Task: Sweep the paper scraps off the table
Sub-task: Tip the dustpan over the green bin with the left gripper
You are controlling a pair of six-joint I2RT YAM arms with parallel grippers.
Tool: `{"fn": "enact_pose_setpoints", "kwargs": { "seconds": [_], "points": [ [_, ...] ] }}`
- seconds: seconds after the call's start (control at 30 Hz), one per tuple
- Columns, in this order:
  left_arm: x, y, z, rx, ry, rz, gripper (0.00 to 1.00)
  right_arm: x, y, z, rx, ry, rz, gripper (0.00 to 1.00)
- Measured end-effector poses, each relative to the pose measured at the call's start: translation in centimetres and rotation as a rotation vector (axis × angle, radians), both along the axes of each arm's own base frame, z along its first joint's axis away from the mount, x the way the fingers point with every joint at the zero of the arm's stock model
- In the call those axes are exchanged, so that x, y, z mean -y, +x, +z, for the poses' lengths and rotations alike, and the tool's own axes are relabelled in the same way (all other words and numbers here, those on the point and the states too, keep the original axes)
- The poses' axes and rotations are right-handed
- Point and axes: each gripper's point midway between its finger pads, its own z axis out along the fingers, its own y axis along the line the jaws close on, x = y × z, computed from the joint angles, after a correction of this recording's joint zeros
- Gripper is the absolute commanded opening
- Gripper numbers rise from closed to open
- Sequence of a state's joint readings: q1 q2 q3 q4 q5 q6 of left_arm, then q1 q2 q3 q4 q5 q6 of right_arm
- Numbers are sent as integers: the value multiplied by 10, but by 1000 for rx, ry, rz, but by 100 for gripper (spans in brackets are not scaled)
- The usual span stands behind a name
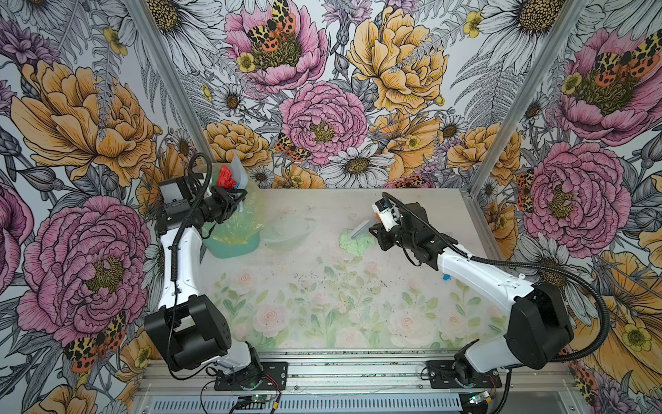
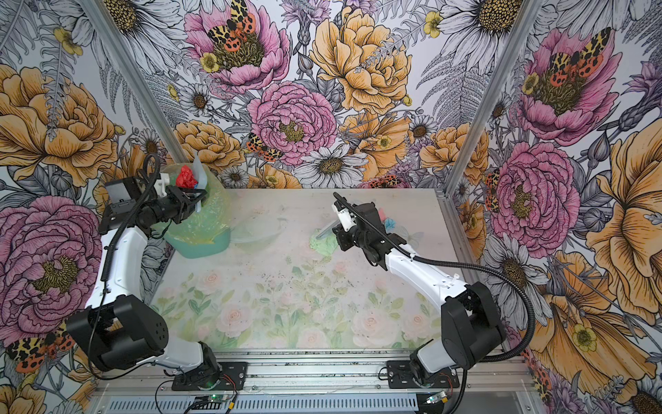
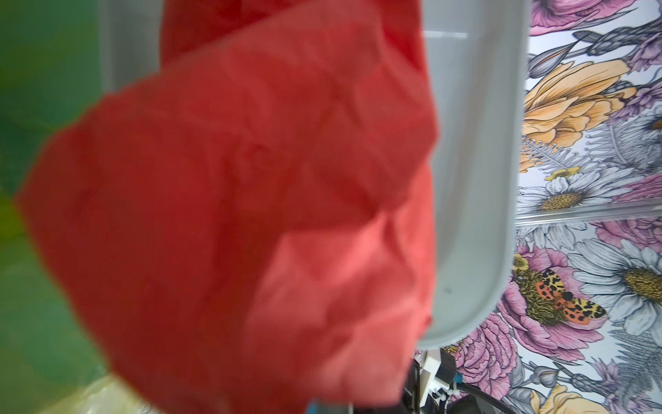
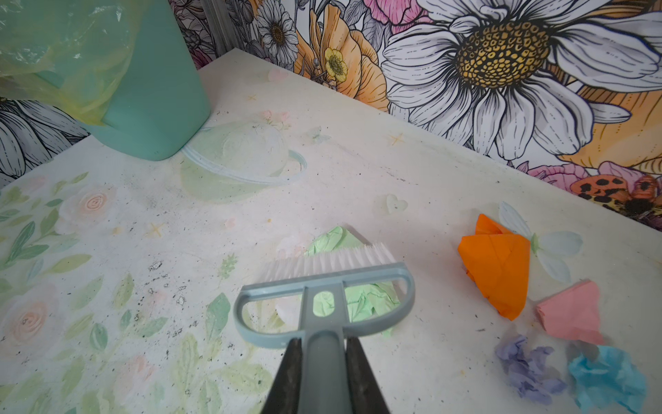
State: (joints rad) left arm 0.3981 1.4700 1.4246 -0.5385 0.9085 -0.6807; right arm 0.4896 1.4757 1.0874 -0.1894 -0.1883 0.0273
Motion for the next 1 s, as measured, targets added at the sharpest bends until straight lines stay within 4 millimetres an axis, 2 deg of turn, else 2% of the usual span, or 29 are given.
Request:
{"fn": "enact_pose_setpoints", "kwargs": {
  "seconds": [0.33,1.0],
  "points": [
    [7,-2,21,63,-153,-23,0,1,-1,-3,-6,-3,0,0],
    [-4,-5,40,108,-378,-3,0,3,-4,-10,-28,1,6,0]
  ]
}}
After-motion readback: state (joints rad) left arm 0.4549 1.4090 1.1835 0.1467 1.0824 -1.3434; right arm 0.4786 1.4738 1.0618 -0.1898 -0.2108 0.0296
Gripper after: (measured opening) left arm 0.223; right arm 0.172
